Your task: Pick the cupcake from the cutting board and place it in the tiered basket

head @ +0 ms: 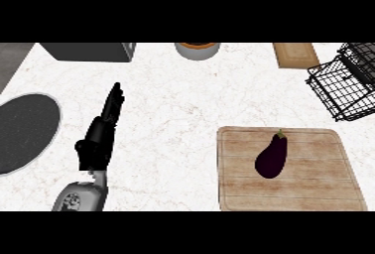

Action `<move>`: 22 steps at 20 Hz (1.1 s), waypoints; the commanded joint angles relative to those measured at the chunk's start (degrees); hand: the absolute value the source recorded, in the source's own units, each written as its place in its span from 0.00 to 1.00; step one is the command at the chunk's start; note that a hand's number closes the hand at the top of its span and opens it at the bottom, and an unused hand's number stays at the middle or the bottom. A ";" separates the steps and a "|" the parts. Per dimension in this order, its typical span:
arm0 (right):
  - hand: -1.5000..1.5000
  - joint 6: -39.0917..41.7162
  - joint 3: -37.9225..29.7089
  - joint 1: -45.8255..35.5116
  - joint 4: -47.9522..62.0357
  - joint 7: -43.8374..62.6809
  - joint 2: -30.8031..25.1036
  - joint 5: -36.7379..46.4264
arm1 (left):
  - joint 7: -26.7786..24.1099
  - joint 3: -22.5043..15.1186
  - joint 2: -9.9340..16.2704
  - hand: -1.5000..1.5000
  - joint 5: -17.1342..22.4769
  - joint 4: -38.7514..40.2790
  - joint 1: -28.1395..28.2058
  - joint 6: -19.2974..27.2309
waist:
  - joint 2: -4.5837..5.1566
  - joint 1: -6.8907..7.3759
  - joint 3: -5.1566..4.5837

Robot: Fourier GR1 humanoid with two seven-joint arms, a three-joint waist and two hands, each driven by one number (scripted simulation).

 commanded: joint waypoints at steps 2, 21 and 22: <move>0.00 0.36 -5.84 -3.85 6.65 0.25 -0.09 -5.05 | 0.48 1.25 0.16 0.50 0.72 0.58 -1.48 -0.09 | 0.01 -0.09 0.00; 0.00 6.88 -26.01 11.84 23.52 -4.93 -23.25 -18.92 | -0.64 1.59 0.19 0.50 1.05 -0.26 0.68 -0.07 | 0.49 -1.87 0.60; 0.00 9.10 -26.88 11.49 24.14 -3.08 -25.87 -19.71 | -1.15 2.56 1.40 0.50 1.73 -0.27 1.51 -0.91 | 0.45 -1.65 0.57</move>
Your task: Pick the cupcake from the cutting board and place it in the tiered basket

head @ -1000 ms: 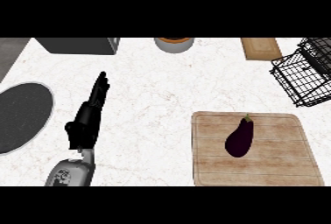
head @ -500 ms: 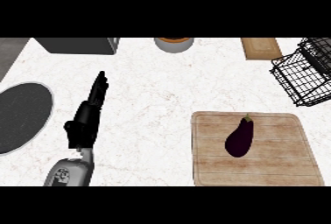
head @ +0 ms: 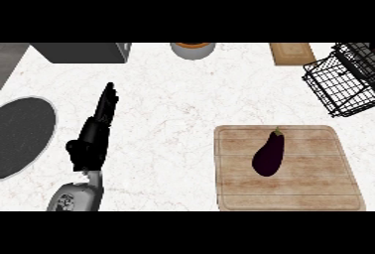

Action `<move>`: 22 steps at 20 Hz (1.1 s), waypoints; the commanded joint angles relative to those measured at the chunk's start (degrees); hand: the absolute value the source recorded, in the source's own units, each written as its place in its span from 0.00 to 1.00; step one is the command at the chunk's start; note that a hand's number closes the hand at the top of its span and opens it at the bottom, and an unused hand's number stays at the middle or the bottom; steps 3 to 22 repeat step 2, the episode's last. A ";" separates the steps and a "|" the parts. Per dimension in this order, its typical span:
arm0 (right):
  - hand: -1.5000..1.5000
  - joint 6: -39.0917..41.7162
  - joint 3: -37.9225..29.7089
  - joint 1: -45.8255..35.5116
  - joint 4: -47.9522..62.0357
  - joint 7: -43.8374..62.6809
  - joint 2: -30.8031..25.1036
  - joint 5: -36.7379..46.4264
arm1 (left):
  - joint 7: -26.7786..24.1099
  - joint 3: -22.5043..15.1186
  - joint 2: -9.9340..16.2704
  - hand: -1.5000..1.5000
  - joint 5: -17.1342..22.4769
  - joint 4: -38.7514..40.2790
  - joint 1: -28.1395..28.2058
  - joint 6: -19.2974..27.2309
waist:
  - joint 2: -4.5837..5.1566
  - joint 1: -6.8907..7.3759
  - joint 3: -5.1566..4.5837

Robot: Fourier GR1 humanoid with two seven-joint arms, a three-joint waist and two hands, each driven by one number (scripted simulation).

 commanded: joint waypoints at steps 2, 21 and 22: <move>0.00 5.04 -3.86 8.68 3.70 -6.55 -3.50 -3.16 | 0.07 -0.51 -0.42 0.50 -0.29 -1.26 1.70 0.47 | -0.10 -1.27 0.39; 0.00 5.04 -3.86 8.68 3.70 -6.55 -3.50 -3.16 | 0.07 -0.51 -0.42 0.50 -0.29 -1.26 1.70 0.47 | -0.10 -1.27 0.39; 0.00 5.04 -3.86 8.68 3.70 -6.55 -3.50 -3.16 | 0.07 -0.51 -0.42 0.50 -0.29 -1.26 1.70 0.47 | -0.10 -1.27 0.39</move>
